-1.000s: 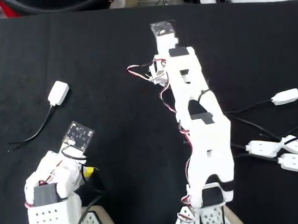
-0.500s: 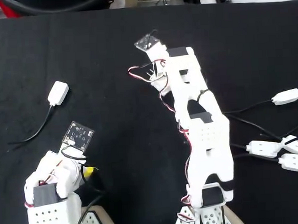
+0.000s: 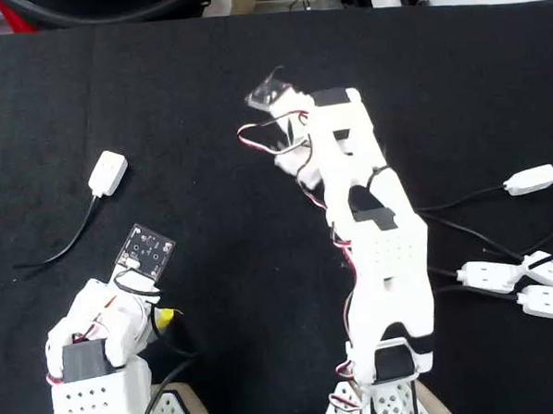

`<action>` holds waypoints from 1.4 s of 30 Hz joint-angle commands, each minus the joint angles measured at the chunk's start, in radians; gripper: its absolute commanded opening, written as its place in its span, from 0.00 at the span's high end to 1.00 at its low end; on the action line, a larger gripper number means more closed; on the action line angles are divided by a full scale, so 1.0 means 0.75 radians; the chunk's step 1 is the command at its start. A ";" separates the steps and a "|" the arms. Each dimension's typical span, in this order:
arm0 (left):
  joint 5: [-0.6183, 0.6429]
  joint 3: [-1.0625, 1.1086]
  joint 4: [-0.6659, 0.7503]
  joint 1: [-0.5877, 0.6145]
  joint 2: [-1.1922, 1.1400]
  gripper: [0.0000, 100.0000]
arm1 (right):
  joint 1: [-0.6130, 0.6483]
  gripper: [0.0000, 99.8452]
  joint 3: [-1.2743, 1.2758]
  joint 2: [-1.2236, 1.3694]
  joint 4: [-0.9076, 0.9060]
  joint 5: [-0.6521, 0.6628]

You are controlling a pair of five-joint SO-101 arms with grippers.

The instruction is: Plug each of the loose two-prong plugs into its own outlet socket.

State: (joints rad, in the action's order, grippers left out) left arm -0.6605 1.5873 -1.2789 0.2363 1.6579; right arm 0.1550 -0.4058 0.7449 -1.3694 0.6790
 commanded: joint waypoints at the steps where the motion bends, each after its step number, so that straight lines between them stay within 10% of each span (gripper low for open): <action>1: -0.063 -0.005 -0.012 0.017 0.004 0.68 | 0.016 0.99 -0.011 -0.175 -0.215 0.168; 14: -0.065 -0.003 -0.012 0.011 0.004 0.68 | -0.033 0.97 0.641 -0.711 -0.133 0.730; 24: -0.065 -0.003 -0.012 0.015 0.004 0.68 | 0.065 0.86 0.465 -0.715 -0.012 -0.237; 32: -0.068 -0.003 -0.014 0.015 0.004 0.68 | 0.358 0.86 0.729 -0.711 0.284 -0.025; 42: -0.068 -0.003 -0.014 0.015 0.004 0.68 | 0.229 0.73 0.895 -0.709 0.530 0.080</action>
State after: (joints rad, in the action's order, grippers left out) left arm -0.7050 1.5873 -1.2774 0.2363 1.6579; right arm 0.3728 0.2601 0.2539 -0.9812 0.6882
